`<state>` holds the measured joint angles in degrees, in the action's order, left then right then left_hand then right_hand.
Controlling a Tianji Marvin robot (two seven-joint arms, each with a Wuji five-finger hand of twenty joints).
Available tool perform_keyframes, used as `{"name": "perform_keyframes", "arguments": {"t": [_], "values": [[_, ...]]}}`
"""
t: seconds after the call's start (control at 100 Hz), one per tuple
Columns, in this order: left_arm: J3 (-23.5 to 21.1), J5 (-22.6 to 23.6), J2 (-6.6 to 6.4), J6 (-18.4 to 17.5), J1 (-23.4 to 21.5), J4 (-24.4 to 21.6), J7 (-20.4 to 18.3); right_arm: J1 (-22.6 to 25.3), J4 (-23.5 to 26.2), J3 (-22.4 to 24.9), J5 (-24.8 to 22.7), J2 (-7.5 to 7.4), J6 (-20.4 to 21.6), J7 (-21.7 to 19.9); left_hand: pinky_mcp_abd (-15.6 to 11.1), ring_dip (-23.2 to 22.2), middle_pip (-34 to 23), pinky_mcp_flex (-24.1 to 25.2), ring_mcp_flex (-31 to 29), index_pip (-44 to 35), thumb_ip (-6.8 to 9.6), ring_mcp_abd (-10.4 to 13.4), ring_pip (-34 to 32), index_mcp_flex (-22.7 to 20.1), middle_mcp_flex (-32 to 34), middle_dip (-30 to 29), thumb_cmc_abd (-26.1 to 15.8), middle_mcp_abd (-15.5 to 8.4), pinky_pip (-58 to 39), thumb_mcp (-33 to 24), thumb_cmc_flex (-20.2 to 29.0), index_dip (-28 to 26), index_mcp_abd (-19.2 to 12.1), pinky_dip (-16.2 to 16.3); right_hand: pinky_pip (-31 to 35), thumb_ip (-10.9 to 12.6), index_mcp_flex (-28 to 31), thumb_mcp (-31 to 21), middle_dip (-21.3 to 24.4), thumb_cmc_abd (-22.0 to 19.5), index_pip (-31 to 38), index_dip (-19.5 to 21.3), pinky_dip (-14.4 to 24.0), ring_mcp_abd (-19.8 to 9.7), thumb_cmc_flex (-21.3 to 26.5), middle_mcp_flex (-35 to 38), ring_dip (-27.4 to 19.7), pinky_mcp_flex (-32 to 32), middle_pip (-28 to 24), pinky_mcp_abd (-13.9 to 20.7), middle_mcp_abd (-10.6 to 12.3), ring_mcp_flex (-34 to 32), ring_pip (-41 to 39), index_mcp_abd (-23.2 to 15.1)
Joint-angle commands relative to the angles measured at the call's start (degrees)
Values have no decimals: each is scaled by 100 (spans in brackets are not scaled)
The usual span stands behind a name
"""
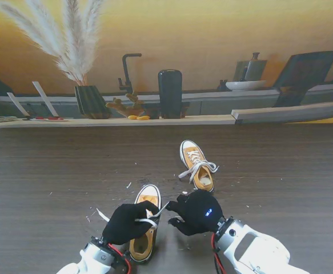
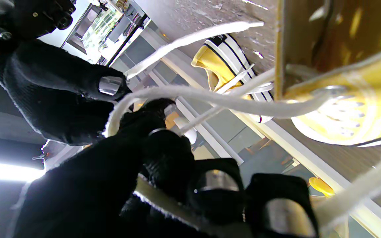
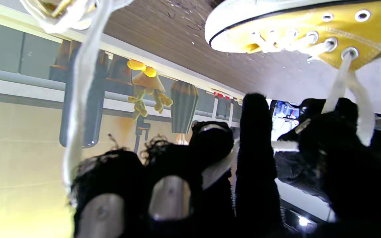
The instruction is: Tie the shoelaces into a bow on the shoes
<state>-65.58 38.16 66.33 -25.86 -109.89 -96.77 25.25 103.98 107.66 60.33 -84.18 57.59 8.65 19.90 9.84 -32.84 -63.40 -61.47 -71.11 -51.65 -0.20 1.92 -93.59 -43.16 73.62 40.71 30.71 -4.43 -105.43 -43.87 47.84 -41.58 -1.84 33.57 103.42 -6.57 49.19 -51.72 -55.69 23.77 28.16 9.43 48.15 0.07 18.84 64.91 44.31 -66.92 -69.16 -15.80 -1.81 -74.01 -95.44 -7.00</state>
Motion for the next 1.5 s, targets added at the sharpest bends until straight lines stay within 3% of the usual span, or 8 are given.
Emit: {"name": "perform_keyframes", "arguments": {"t": [0.0,0.14,0.24,0.48,0.68,0.81,1.12,1.49], "values": [[-13,9,-5,31,-54,-82,-80,145,59,15,32,-16,-39,-165,-620,-70,126,-97,-199,-252,-24,521,-97,79,-102,126,-19,70,-1285,-455,73,-213,-233,-83,963,212,-635,228,-76,-222,-388,64,-186,20,-182,-473,-297,-39,89,-165,-200,-136,254,484],[-24,61,-1,84,-109,-116,-14,291,78,19,250,30,-144,-291,-604,-90,169,-97,-200,-82,71,517,-84,100,-131,180,-71,147,-1282,-105,166,80,-331,-96,-2027,275,-2245,804,963,-474,-707,-153,62,1212,-255,-2611,-1078,2513,1591,-1298,-632,1578,2902,1001],[-63,86,2,114,-181,-156,31,336,29,10,618,80,-93,-326,-621,-92,212,-97,-200,9,80,519,-67,209,-164,219,-147,216,-1263,219,237,535,-218,-113,-4644,263,-2923,1097,2882,-567,-779,-251,-1272,1619,-220,-3581,-2037,4666,3593,-1493,-781,3013,6404,984],[-107,125,76,72,-312,-106,455,421,-73,-38,1172,186,-166,-164,-959,-171,200,-139,-202,1286,231,797,-189,478,-107,322,-219,243,-1455,941,52,1825,69,17,-6369,258,-4056,1488,4303,-699,-796,-383,-2700,1620,-254,-4724,-3248,6215,4859,-1435,-611,4545,9052,320],[-206,238,100,104,-459,-148,686,454,-201,-76,1472,273,-252,245,-1022,-191,158,-157,-202,1518,302,836,-257,463,-80,380,-314,209,-1455,1077,-99,1929,125,199,-6284,258,-3967,1525,4627,-622,-2921,-467,-3527,1738,-310,-4972,-3680,6537,5535,-1552,-589,4802,9398,-595],[-289,357,100,146,-567,-193,825,354,-443,-183,1661,358,-246,860,-1036,-189,149,-160,-201,1745,340,843,-271,492,-82,403,-508,205,-1455,1239,-355,2056,245,262,-5926,188,-3967,1036,4363,-293,-1609,610,-3555,1782,-397,-4574,-3434,6377,5024,-1685,-637,4344,9040,-832],[-711,577,116,251,-1064,-464,1131,550,-401,-19,1894,458,-554,1163,-994,-188,147,-161,-201,1866,363,817,-291,397,-77,412,-690,237,-1455,1400,-543,2145,433,314,-2404,159,-3131,531,632,6,47,-172,-221,1577,-606,-3357,-632,3462,587,-1330,-981,2707,3276,-98],[-943,693,112,399,-1328,-662,1208,497,-465,30,4594,785,666,16,-905,-182,146,-153,-200,1780,339,732,-296,254,-42,411,-725,269,-1455,1575,-444,2129,428,303,-4979,41,-3549,110,3360,-19,-536,-654,-1929,1704,-410,-3319,-2267,5049,3394,-918,-967,3325,6993,1699]]}}
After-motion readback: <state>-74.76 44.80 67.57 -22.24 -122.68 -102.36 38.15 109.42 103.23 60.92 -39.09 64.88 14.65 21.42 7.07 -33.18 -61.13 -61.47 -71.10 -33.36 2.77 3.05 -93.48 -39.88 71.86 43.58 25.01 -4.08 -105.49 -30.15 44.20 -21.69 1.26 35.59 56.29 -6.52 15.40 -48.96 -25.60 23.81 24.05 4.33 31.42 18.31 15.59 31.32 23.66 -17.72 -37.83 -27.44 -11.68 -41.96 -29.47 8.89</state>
